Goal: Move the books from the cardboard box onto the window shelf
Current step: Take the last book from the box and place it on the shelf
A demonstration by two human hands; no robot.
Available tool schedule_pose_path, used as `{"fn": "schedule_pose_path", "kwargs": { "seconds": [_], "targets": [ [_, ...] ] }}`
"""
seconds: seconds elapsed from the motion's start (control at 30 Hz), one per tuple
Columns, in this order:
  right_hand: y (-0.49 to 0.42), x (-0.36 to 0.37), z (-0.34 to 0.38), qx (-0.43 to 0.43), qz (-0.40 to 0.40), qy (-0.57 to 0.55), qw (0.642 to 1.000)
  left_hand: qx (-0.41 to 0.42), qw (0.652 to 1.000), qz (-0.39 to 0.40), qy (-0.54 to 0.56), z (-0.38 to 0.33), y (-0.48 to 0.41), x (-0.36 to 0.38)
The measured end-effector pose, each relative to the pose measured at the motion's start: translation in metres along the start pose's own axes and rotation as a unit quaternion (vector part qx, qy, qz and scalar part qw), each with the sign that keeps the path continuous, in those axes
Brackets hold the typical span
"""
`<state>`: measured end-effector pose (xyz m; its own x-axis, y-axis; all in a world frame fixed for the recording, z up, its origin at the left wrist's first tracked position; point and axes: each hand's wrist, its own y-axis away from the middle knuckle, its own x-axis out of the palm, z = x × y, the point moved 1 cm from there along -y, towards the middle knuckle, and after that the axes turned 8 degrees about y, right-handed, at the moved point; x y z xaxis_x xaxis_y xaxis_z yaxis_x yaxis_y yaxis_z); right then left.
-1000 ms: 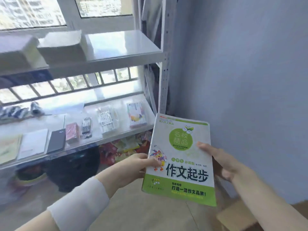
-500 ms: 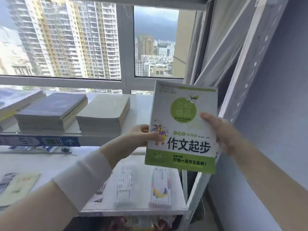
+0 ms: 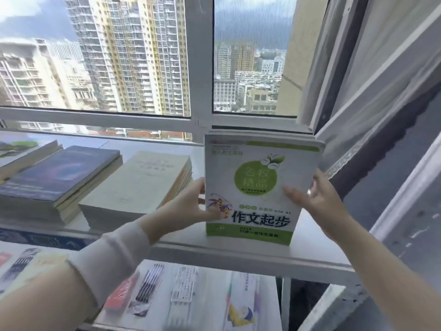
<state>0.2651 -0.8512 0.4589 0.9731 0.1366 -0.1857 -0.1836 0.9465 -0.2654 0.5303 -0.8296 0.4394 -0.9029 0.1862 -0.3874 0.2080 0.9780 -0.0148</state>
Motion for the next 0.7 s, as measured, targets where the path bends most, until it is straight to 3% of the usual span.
{"fn": "schedule_pose_path", "kwargs": {
  "seconds": [0.33,0.53,0.7],
  "targets": [
    [-0.01,0.01,-0.001,0.059,-0.044,-0.079,0.994,0.016,0.997,-0.05,0.051,-0.002,-0.006,0.001],
    [-0.049,0.003,0.042,0.21,-0.023,-0.044,0.976,-0.168,0.971,0.041,0.166,-0.051,-0.02,-0.021],
    [-0.057,0.013,0.028,0.39,-0.02,-0.048,0.919,-0.29,0.932,0.093,0.196,-0.042,-0.029,-0.028]
  ]
}}
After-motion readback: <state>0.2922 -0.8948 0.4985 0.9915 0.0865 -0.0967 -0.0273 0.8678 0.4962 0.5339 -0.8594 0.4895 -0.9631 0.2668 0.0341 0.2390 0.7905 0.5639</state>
